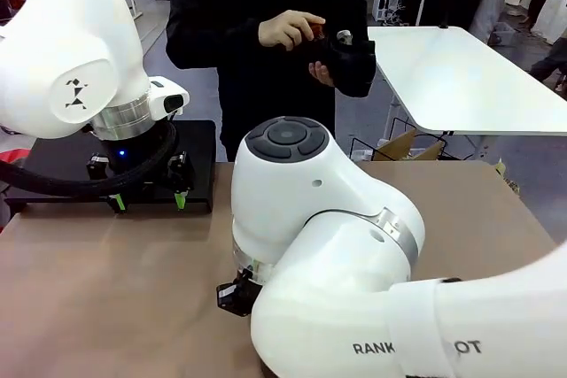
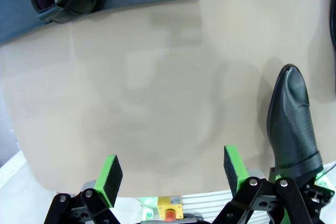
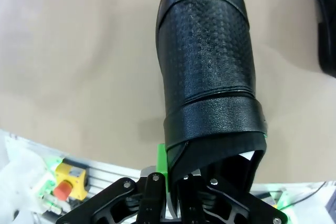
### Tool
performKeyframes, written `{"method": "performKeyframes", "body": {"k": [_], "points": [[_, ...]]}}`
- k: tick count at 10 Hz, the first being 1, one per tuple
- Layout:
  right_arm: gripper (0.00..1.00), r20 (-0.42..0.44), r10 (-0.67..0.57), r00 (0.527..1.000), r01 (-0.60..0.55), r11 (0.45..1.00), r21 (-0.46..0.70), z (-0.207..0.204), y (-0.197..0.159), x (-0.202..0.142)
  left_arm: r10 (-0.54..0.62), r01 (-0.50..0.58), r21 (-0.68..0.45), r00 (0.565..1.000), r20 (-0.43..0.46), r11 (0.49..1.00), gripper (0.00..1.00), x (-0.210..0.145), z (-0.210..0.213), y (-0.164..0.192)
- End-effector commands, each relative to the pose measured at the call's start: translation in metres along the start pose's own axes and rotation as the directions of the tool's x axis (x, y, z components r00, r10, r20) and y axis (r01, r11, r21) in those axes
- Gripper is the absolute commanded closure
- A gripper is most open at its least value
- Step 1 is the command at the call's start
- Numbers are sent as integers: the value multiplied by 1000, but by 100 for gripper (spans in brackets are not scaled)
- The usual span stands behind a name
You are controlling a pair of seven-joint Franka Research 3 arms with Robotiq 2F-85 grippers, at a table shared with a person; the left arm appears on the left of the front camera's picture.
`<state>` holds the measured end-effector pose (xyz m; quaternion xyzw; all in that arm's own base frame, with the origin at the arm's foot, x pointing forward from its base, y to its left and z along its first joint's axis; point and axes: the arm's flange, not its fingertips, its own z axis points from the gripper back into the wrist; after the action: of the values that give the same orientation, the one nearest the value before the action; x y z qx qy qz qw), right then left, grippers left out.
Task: Organize the shoes by placing them on the stand.
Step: Pick up one Shoe and place it in the middle of the table.
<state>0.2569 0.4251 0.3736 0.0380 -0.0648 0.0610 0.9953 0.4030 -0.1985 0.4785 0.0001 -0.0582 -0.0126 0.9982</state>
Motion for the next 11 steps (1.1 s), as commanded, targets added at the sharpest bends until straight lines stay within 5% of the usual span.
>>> {"method": "performKeyframes", "body": {"k": [1,2,7,8,11], "points": [[100,21,-31,999,32,999,-4,-18,11,5,1,-1,4,1000,2,1000,0,-1,1,3],[97,3,-31,1000,31,1000,7,-22,10,7,1,-1,4,1000,2,1000,0,-1,1,3],[8,-11,-64,998,65,997,32,-24,2,11,1,-1,4,1000,2,1000,0,-1,1,3],[0,-1,-70,998,70,997,45,-17,1,12,1,-1,4,1000,2,1000,0,-1,1,3],[0,-74,-37,997,43,996,79,8,-9,10,1,-1,4,1000,2,1000,0,-1,1,3]]}}
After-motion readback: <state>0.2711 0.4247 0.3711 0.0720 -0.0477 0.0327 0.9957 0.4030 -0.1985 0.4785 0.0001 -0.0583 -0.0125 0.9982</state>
